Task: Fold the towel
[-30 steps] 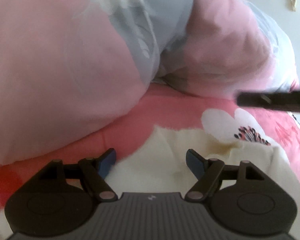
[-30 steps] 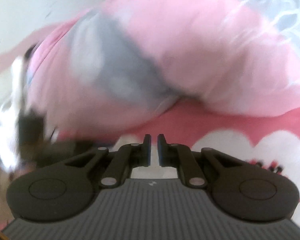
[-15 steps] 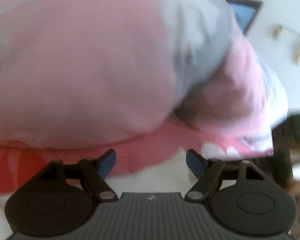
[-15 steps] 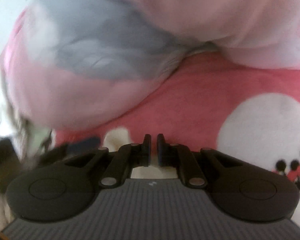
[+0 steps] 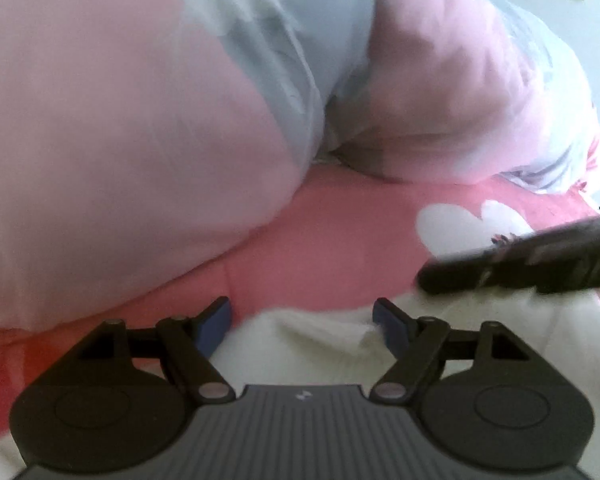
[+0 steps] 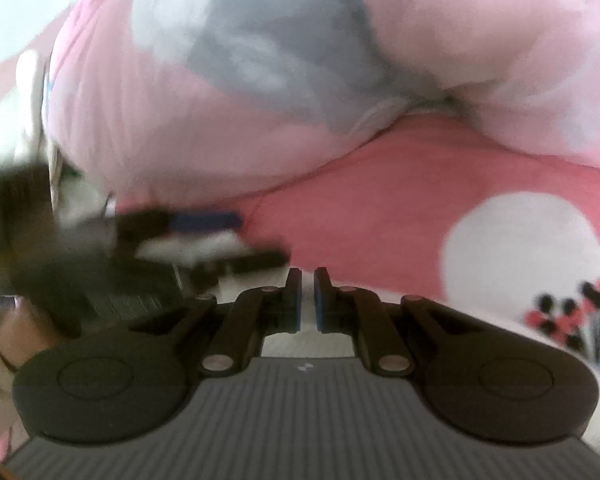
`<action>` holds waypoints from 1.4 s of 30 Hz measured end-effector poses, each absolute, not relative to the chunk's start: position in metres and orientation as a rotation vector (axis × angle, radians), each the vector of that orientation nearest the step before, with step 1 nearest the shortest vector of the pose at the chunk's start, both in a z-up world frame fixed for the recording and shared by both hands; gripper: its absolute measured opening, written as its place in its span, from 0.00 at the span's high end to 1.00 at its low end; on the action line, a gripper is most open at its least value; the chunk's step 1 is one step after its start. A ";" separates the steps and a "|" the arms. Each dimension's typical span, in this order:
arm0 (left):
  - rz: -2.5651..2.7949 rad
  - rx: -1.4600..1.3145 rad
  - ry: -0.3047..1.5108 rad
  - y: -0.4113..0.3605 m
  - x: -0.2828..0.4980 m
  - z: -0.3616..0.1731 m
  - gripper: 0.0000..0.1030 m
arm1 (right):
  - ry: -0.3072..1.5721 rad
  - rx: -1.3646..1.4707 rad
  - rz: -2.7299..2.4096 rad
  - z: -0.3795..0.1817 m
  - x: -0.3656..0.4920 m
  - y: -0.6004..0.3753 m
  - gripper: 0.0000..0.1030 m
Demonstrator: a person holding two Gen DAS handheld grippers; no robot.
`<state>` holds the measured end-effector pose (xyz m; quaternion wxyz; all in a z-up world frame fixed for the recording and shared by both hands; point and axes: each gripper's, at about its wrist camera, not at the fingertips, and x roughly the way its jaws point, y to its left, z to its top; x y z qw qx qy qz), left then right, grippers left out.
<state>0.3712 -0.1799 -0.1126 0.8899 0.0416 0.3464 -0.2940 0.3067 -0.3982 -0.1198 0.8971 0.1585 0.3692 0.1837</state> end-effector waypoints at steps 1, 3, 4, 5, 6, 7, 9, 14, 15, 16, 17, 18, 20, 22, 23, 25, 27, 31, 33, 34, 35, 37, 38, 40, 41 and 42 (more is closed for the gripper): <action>-0.607 0.085 0.721 -0.177 0.372 -0.112 0.22 | 0.736 0.346 0.379 -0.116 0.301 -0.403 0.94; -0.596 0.088 0.731 -0.172 0.370 -0.114 0.22 | 0.720 0.313 0.374 -0.115 0.295 -0.405 0.94; -0.593 0.085 0.734 -0.175 0.368 -0.116 0.21 | 0.732 0.278 0.366 -0.117 0.291 -0.404 0.94; -0.591 0.081 0.737 -0.173 0.368 -0.117 0.20 | 0.764 0.232 0.347 -0.122 0.291 -0.402 0.95; -0.588 0.076 0.739 -0.170 0.369 -0.118 0.20 | 0.802 0.174 0.316 -0.131 0.291 -0.400 1.00; -0.588 0.072 0.739 -0.168 0.369 -0.117 0.20 | 0.805 0.155 0.310 -0.138 0.290 -0.402 1.00; -0.585 0.078 0.738 -0.167 0.367 -0.117 0.20 | 0.799 0.215 0.303 -0.134 0.288 -0.409 1.00; -0.588 0.141 0.724 -0.151 0.360 -0.114 0.20 | 0.679 0.218 0.288 -0.109 0.277 -0.409 0.96; -0.587 0.155 0.724 -0.152 0.358 -0.114 0.20 | 0.700 0.201 0.266 -0.114 0.281 -0.407 0.96; -0.587 0.170 0.725 -0.158 0.361 -0.110 0.19 | 0.734 0.181 0.239 -0.122 0.286 -0.405 0.97; -0.586 0.183 0.724 -0.159 0.360 -0.108 0.19 | 0.776 0.127 0.208 -0.135 0.291 -0.401 0.99; -0.584 0.194 0.721 -0.158 0.357 -0.106 0.19 | 0.782 0.119 0.196 -0.138 0.292 -0.400 1.00; -0.584 0.194 0.719 -0.159 0.359 -0.109 0.18 | 0.766 0.144 0.189 -0.135 0.291 -0.401 1.00; -0.580 0.170 0.722 -0.159 0.363 -0.113 0.15 | 0.735 0.159 0.184 -0.125 0.289 -0.398 0.95; -0.574 0.151 0.724 -0.153 0.362 -0.112 0.15 | 0.716 0.139 0.184 -0.122 0.288 -0.394 0.95; -0.560 0.098 0.729 -0.143 0.364 -0.112 0.15 | 0.679 0.100 0.184 -0.115 0.286 -0.387 0.95; -0.546 0.042 0.736 -0.132 0.366 -0.112 0.15 | 0.737 0.054 0.159 -0.129 0.296 -0.382 0.97; -0.536 -0.010 0.750 -0.121 0.369 -0.111 0.15 | 0.752 0.105 0.150 -0.133 0.299 -0.389 0.97; -0.532 -0.004 0.749 -0.122 0.368 -0.111 0.15 | 0.718 0.164 0.166 -0.119 0.296 -0.386 0.93; -0.531 -0.001 0.747 -0.123 0.369 -0.112 0.15 | 0.719 0.155 0.178 -0.121 0.298 -0.382 0.93; -0.530 0.002 0.745 -0.124 0.369 -0.113 0.14 | 0.725 0.134 0.193 -0.127 0.301 -0.375 0.93; -0.529 0.002 0.743 -0.125 0.369 -0.115 0.14 | 0.738 0.090 0.221 -0.139 0.306 -0.363 0.94; -0.531 -0.003 0.746 -0.127 0.371 -0.117 0.14 | 0.745 0.069 0.235 -0.145 0.309 -0.356 0.94; -0.533 -0.011 0.748 -0.130 0.375 -0.121 0.14 | 0.757 0.025 0.263 -0.156 0.315 -0.344 0.96; -0.533 -0.015 0.746 -0.132 0.377 -0.122 0.14 | 0.754 0.041 0.270 -0.156 0.316 -0.344 0.96; -0.536 -0.023 0.746 -0.132 0.378 -0.123 0.14 | 0.766 0.097 0.263 -0.150 0.316 -0.351 0.96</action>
